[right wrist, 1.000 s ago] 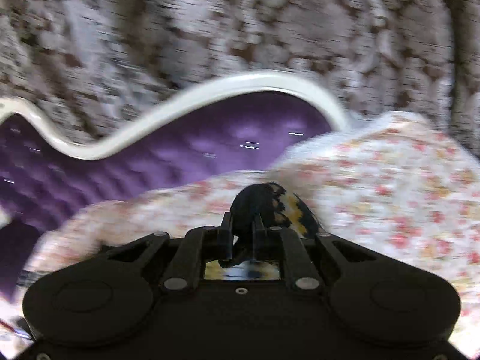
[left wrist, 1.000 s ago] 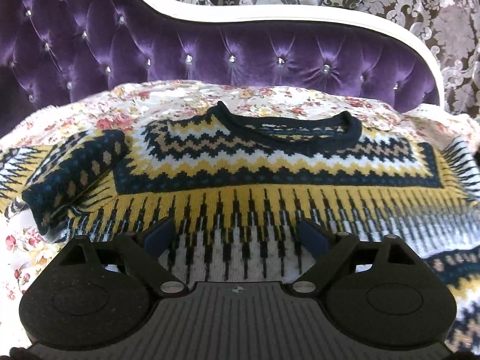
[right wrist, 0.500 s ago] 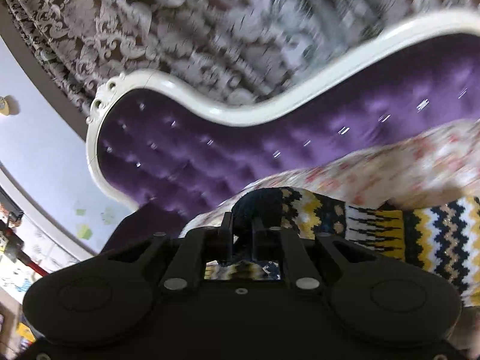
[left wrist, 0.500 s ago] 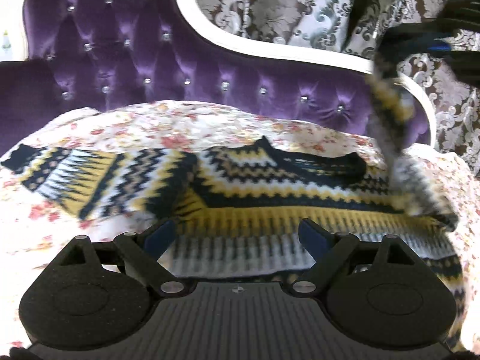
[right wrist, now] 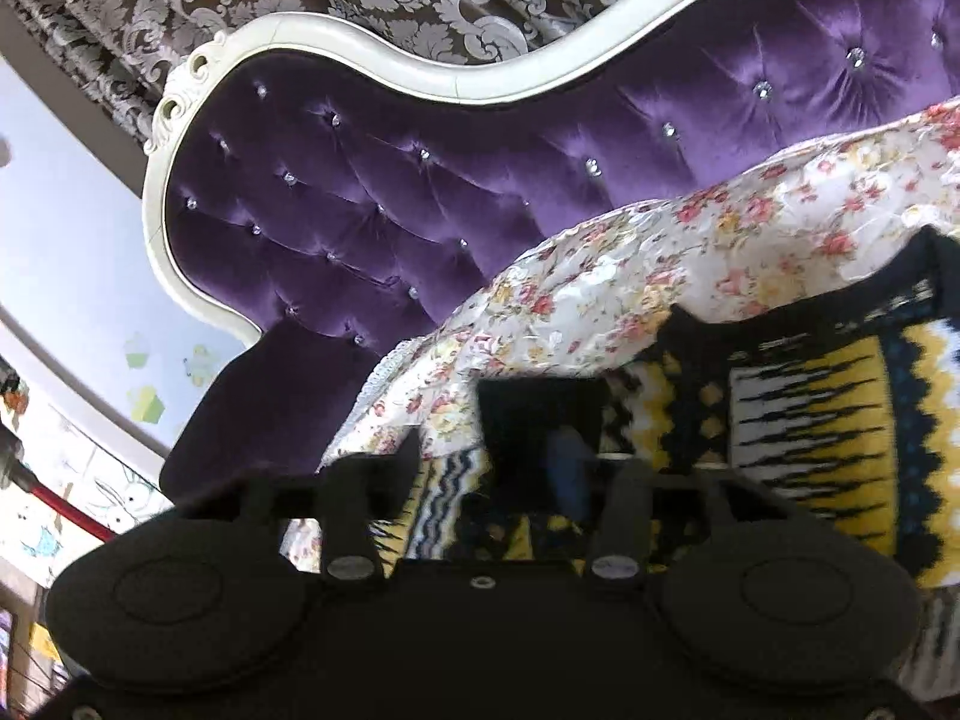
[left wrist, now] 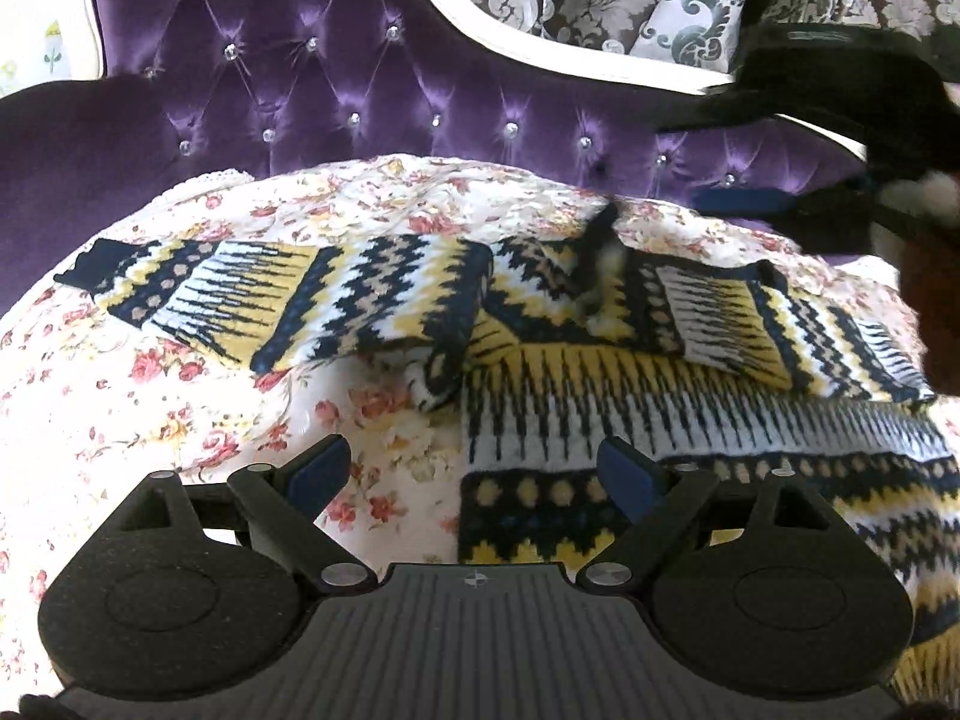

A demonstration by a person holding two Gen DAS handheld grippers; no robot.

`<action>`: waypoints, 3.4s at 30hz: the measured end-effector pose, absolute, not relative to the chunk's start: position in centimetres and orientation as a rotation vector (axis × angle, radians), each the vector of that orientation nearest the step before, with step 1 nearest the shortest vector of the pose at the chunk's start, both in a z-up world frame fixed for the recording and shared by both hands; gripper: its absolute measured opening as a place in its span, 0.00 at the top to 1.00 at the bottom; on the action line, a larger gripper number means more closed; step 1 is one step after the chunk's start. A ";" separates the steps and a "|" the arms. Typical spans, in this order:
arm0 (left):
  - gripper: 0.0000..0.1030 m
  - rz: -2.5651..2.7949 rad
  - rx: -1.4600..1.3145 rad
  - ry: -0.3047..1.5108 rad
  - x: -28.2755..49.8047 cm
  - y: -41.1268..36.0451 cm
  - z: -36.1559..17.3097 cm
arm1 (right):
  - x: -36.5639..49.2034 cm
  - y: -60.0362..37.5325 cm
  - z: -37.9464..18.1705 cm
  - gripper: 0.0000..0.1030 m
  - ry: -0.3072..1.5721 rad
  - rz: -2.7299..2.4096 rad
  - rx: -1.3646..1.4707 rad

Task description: Fold small clothes

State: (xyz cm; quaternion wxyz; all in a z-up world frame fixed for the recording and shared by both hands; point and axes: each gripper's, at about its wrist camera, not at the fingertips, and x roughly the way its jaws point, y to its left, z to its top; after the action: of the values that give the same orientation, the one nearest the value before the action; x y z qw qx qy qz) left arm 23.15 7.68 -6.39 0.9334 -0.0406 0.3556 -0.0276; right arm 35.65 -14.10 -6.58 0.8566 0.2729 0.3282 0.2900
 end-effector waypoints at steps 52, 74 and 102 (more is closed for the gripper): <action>0.01 0.161 -0.411 0.678 30.7 28.4 -5.6 | 22.8 -15.7 -11.4 0.00 0.684 0.358 0.292; 0.96 0.267 -0.569 0.553 33.2 33.0 -7.3 | 21.9 -15.8 -12.4 0.00 0.740 0.384 0.299; 0.96 -0.048 -0.317 0.261 28.5 15.3 15.1 | 16.3 -21.2 -12.5 0.00 0.733 0.326 0.412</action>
State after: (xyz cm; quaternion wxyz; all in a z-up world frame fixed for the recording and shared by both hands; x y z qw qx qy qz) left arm 28.54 15.29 15.12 0.9787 -0.1573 0.1295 -0.0236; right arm 16.29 -21.20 -12.48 0.9000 0.1993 0.3543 0.1573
